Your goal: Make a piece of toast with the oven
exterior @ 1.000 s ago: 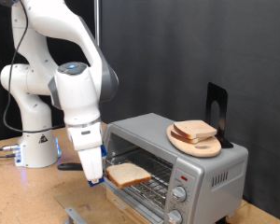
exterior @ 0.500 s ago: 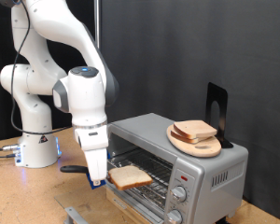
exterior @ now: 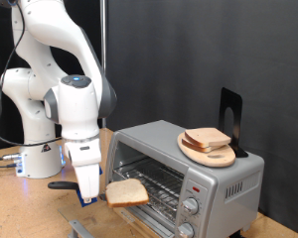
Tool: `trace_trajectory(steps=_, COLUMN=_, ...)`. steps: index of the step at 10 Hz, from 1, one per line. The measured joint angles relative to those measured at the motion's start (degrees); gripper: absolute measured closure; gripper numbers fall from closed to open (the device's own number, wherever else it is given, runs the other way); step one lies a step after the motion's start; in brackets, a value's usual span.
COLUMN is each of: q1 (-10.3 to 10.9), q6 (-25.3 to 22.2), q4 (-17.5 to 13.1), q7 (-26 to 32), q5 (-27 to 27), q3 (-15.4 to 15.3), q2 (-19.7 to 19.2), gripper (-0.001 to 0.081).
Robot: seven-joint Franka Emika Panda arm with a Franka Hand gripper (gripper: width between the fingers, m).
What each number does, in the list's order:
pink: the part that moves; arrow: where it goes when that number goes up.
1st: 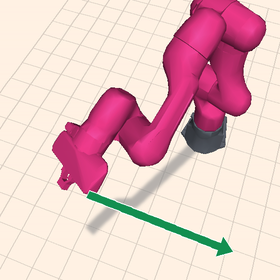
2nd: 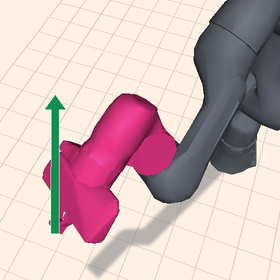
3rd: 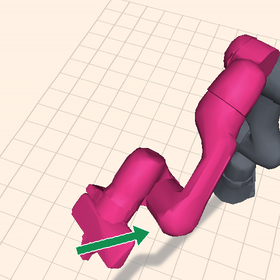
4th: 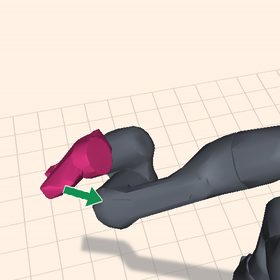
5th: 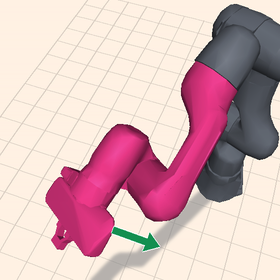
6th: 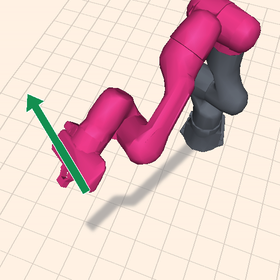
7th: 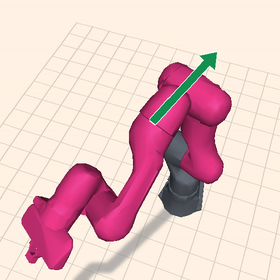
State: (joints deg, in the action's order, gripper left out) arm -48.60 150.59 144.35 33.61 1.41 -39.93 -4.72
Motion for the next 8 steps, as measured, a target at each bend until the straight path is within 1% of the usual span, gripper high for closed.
trace_trajectory(steps=3, q1=-0.44, q6=0.00, q4=0.10, q7=3.77, q5=-3.59, q3=0.04, q2=0.05, gripper=0.0413)
trace_trajectory(steps=6, q1=-0.43, q6=0.19, q4=0.11, q7=5.67, q5=-5.97, q3=-0.10, q2=0.21, gripper=0.0413)
trace_trajectory(steps=7, q1=-0.43, q6=1.12, q4=0.18, q7=7.87, q5=-8.44, q3=-0.54, q2=0.39, gripper=0.0413)
trace_trajectory(steps=8, q1=-0.42, q6=2.11, q4=0.26, q7=11.16, q5=-12.19, q3=-1.34, q2=0.79, gripper=0.0413)
